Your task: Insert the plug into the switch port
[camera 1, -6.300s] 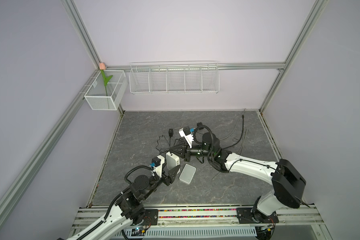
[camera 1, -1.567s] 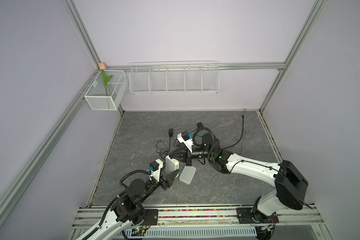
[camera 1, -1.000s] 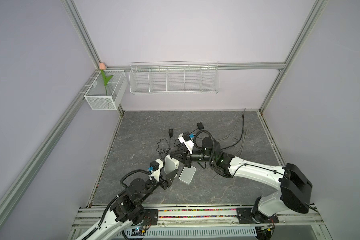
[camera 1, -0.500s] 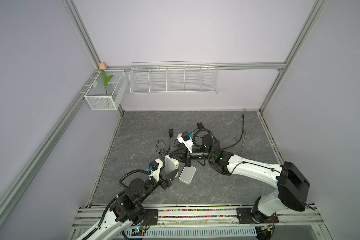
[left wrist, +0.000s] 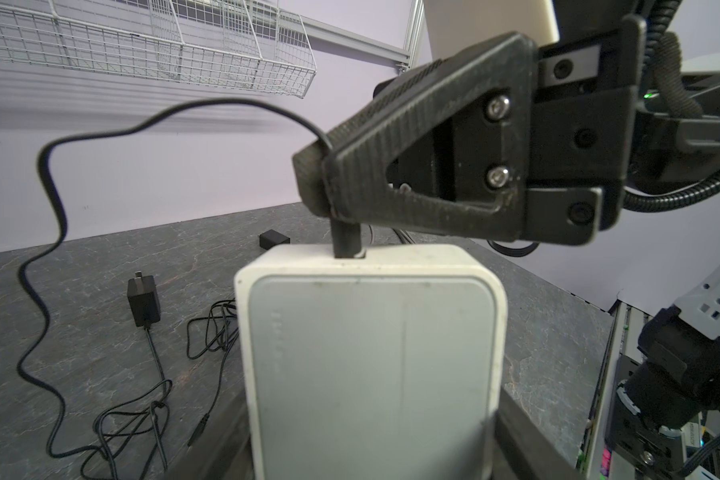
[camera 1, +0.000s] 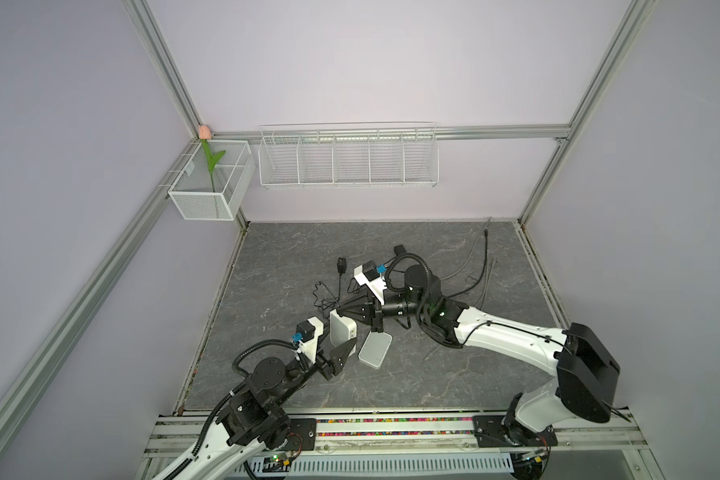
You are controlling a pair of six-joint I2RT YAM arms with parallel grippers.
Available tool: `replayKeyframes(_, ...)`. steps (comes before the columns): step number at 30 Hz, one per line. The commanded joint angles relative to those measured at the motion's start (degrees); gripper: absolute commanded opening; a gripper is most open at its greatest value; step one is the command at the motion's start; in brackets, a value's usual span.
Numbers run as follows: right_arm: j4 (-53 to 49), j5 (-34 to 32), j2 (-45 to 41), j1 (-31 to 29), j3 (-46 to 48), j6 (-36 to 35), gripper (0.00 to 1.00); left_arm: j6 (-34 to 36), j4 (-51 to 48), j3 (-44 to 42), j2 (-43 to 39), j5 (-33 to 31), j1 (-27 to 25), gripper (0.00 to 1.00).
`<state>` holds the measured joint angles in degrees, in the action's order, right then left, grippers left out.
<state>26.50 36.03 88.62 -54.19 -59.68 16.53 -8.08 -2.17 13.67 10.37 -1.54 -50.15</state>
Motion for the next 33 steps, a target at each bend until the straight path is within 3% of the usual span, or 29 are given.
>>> replayKeyframes(1, -23.91, -1.73, 4.27, -3.36, 5.47, 1.55, 0.08, 3.74, 27.75, 9.77, -3.03, -1.10, 0.21, 0.00)
replayKeyframes(9, -22.88, -16.50, 2.86, -7.28, 7.72, 9.88, 0.07, 4.65, 31.15, 8.73, -2.58, -4.65, 0.22, 0.00)
replayKeyframes(16, -26.08, -22.30, 3.61, -11.41, 5.68, 11.06, 0.07, 5.21, 32.84, 9.06, -1.84, -4.99, 0.23, 0.00)
replayKeyframes(25, -28.93, -21.05, 3.35, -12.36, 4.66, 7.13, 0.08, 5.35, 30.98, 10.32, -3.03, -4.52, 0.15, 0.00)
replayKeyframes(33, -32.67, -13.06, 1.56, -10.52, 2.43, -0.13, 0.08, 5.88, 22.62, 13.06, -8.24, -2.04, 0.16, 0.00)
